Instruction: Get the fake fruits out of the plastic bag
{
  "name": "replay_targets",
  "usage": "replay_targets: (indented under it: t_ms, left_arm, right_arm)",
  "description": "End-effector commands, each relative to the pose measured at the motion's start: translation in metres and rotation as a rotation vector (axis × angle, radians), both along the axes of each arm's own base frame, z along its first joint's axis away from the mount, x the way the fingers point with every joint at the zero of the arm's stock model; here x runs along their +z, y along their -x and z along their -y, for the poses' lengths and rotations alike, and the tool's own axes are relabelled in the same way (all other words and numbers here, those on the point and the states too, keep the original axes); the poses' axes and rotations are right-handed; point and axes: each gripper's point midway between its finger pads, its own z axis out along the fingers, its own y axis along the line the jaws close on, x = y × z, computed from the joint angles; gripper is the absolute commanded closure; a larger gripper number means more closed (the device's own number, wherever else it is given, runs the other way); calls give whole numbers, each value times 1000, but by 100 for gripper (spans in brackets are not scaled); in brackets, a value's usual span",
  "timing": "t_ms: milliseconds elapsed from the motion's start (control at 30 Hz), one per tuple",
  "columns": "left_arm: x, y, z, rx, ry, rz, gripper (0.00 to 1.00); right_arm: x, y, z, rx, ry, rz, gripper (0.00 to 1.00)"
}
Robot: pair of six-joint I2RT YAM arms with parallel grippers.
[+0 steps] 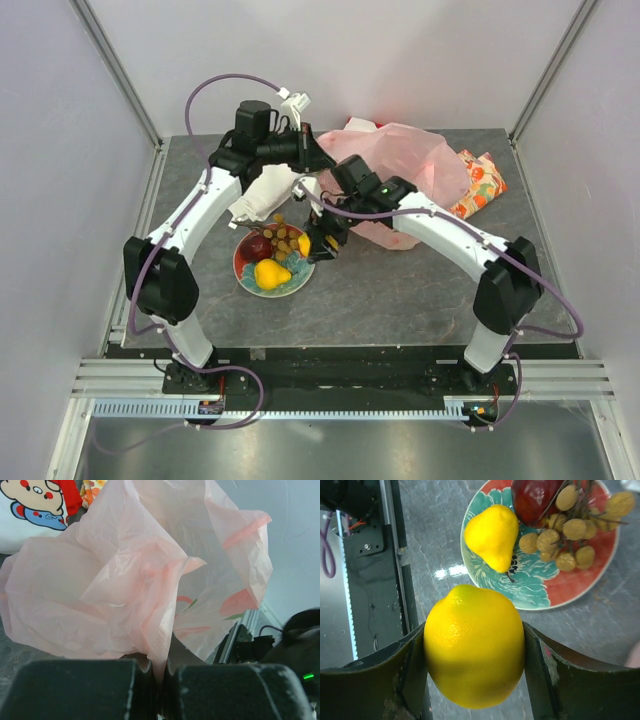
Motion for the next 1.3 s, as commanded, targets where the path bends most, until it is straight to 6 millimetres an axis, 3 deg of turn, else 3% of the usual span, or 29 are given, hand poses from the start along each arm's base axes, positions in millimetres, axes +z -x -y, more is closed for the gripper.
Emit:
replay_targets:
  t_ms: [0,33,200,400,600,800,900,1033,1167,1267]
  left_arm:
    - [27,2,-11,3,115,-38,98]
    - [24,1,-12,2,122,-52,98]
    - [20,1,-12,-7,160,-103,98]
    - [14,-3,-15,3,163,-123,98]
    - [18,-5,-16,6,171,-114,98]
    - [15,-4,-16,5,170,-126,98]
    - [12,-5,-16,4,171,-133,98]
    - [13,-5,-15,1,176,-137,98]
    - [14,-6,-14,-2,183,-137,98]
    - [15,-4,-14,-10,185,-138,98]
  right_arm:
    - [-14,-24,-25,-90,-57,47,39]
    - [-31,-25,-25,-149,-34,-16,39]
    - [-52,-45,-41,-286,-80,-69,39]
    - [-88,-59,-54,-290,-33,-72,36]
    - [-112,-66,-51,-307,29,-70,36]
    - [-120,-65,-55,-317,43,-78,29]
    - [-119,-66,-54,-315,47,-69,20]
    - [-115,-64,-56,-312,44,-82,2]
    - [-100,-66,-52,-326,39,-63,2]
    - [-72,-66,-41,-313,38,-17,2]
